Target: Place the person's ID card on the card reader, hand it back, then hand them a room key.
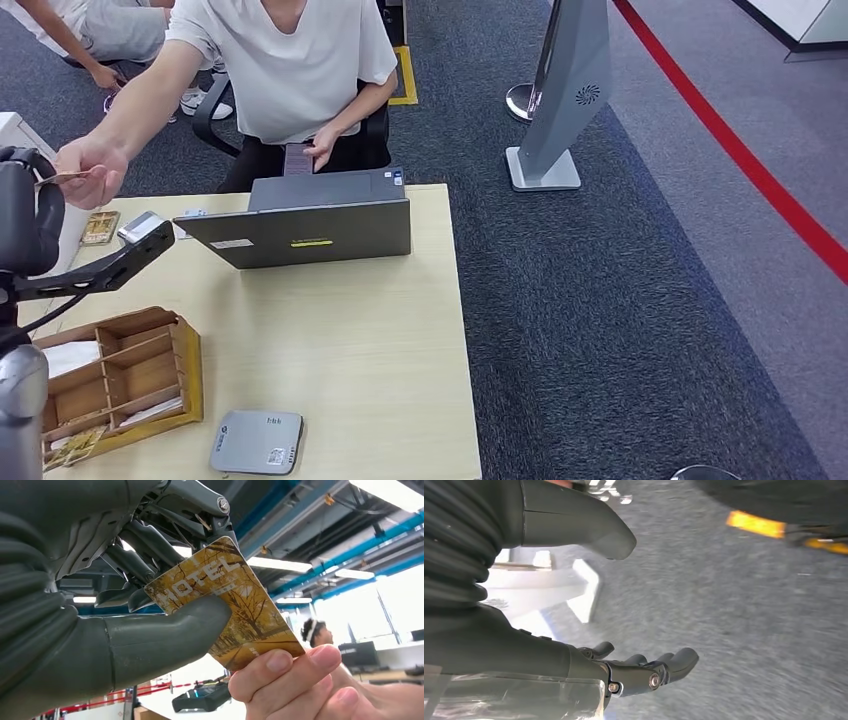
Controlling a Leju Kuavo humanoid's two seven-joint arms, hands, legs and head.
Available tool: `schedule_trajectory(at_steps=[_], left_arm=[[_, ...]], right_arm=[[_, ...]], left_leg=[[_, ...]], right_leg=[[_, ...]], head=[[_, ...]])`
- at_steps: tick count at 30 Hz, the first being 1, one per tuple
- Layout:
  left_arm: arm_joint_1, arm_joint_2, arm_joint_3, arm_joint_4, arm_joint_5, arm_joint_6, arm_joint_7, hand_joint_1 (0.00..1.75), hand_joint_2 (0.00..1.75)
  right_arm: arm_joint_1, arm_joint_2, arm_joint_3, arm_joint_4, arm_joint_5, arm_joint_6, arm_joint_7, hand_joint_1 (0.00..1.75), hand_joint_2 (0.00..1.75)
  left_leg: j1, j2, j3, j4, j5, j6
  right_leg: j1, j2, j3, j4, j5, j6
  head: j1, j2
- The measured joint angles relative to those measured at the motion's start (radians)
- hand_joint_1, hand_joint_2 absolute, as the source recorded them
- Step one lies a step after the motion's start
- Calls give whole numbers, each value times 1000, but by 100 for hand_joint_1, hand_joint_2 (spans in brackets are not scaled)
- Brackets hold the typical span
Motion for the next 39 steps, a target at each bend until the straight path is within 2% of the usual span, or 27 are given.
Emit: schedule_trajectory(at_steps=[3, 11, 33, 36, 39], left_arm=[[61, 7, 30, 34, 0, 110, -7, 0, 175], [123, 12, 83, 58, 0, 129, -32, 0, 175], [160, 20, 117, 57, 0, 156, -40, 0, 175], [215, 18, 160, 37, 0, 195, -95, 0, 175], [312, 2, 261, -6, 14, 250, -175, 0, 175]], right_arm=[[11, 0, 10, -13, 10, 16, 22, 0, 175], [18, 0, 29, -23, 11, 17, 25, 0, 175], [25, 0, 50, -26, 4, 10, 43, 0, 175], [37, 0, 65, -37, -32, -11, 73, 0, 175], [57, 0, 85, -56, -80, -34, 123, 0, 175]], left_leg=[[0, 1, 0, 0, 0, 0], [0, 1, 0, 0, 1, 1], [0, 0, 0, 0, 5, 2], [0, 2, 0, 0, 5, 2], [0, 2, -1, 0, 4, 2]], right_leg=[[0, 1, -1, 0, 0, 0], [0, 0, 0, 0, 1, 1], [0, 0, 0, 0, 5, 3], [0, 1, 0, 0, 5, 2], [0, 2, 0, 0, 4, 2]], head=[[0, 0], [0, 0], [0, 0], [0, 0], [0, 0]])
